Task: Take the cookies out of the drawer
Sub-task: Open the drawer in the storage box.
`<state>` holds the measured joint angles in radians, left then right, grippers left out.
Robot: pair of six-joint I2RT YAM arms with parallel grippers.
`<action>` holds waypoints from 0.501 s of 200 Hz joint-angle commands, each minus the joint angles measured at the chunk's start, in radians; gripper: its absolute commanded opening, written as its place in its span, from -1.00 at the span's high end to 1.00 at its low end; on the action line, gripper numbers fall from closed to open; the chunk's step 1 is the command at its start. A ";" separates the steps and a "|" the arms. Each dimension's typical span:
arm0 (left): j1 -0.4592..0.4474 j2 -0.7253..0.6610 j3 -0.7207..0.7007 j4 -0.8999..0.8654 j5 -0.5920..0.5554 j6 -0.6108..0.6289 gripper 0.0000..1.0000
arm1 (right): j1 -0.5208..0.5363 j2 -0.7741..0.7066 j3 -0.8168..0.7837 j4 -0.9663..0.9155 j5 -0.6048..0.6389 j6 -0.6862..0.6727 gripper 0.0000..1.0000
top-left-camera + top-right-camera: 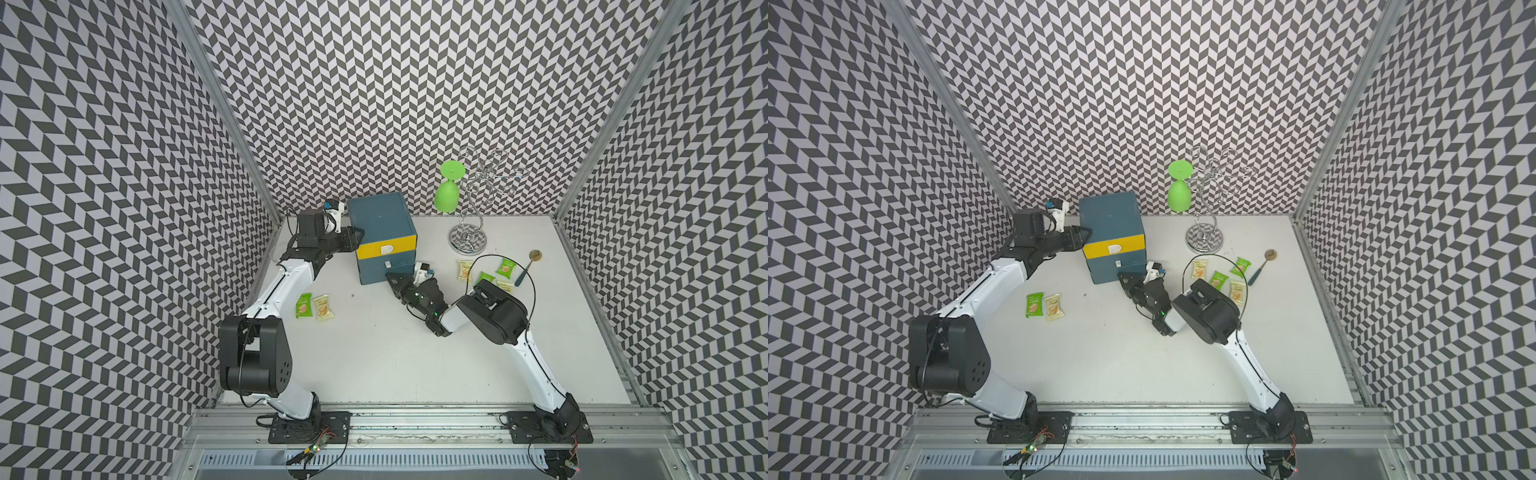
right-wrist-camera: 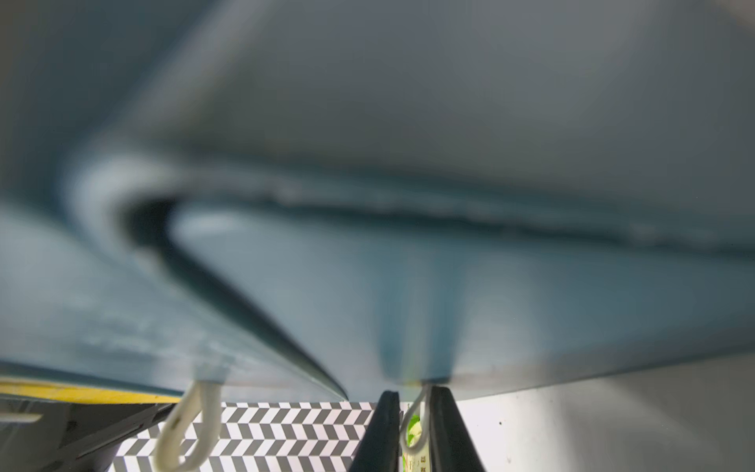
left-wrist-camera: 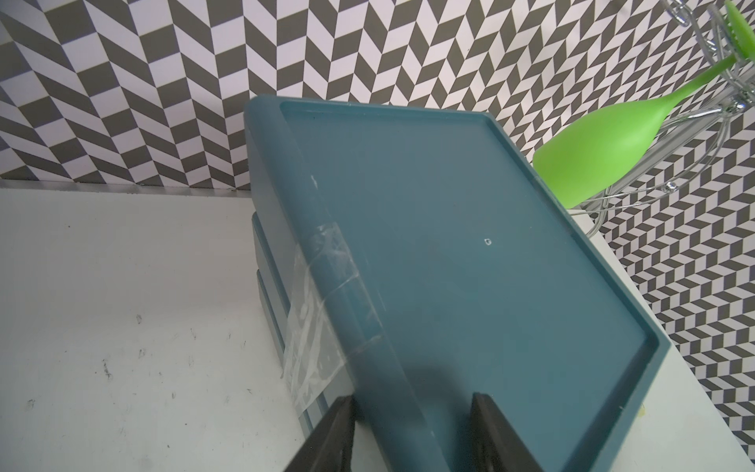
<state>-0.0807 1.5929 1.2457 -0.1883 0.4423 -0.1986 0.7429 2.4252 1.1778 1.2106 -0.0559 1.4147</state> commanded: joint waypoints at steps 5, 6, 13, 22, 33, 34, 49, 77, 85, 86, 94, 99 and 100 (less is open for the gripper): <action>-0.030 0.018 -0.044 -0.192 0.038 0.038 0.02 | -0.006 0.060 0.011 -0.010 0.009 -0.022 0.92; -0.030 0.019 -0.045 -0.191 0.038 0.038 0.02 | -0.006 0.061 0.011 -0.009 0.008 -0.022 0.93; -0.031 0.017 -0.046 -0.191 0.037 0.040 0.02 | -0.008 0.061 0.007 -0.003 0.005 -0.015 1.00; -0.030 0.017 -0.046 -0.191 0.037 0.039 0.03 | -0.008 0.060 -0.003 0.010 0.002 -0.010 1.00; -0.030 0.016 -0.047 -0.191 0.038 0.038 0.03 | -0.007 0.056 -0.018 0.018 -0.006 -0.009 1.00; -0.030 0.016 -0.047 -0.191 0.039 0.038 0.03 | -0.007 0.055 -0.020 0.019 -0.007 -0.010 1.00; -0.030 0.013 -0.049 -0.189 0.039 0.038 0.03 | -0.001 0.040 -0.058 0.038 -0.012 -0.014 1.00; -0.030 0.009 -0.049 -0.183 0.039 0.036 0.02 | 0.004 0.005 -0.148 0.099 -0.021 0.006 1.00; -0.030 0.009 -0.047 -0.184 0.037 0.036 0.02 | 0.005 -0.010 -0.174 0.114 -0.023 0.003 1.00; -0.030 0.010 -0.046 -0.184 0.037 0.035 0.02 | 0.005 -0.011 -0.177 0.116 -0.024 0.003 1.00; -0.030 0.012 -0.043 -0.187 0.036 0.036 0.02 | 0.008 -0.032 -0.207 0.119 -0.026 0.001 1.00; -0.030 0.013 -0.043 -0.188 0.035 0.035 0.01 | 0.011 -0.043 -0.226 0.123 -0.023 0.001 1.00; -0.030 0.013 -0.043 -0.188 0.035 0.036 0.02 | 0.011 -0.045 -0.230 0.123 -0.023 0.001 1.00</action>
<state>-0.0978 1.5795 1.2453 -0.2134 0.4725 -0.1982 0.7441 2.3943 1.0515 1.3235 -0.0620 1.4628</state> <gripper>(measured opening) 0.492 0.053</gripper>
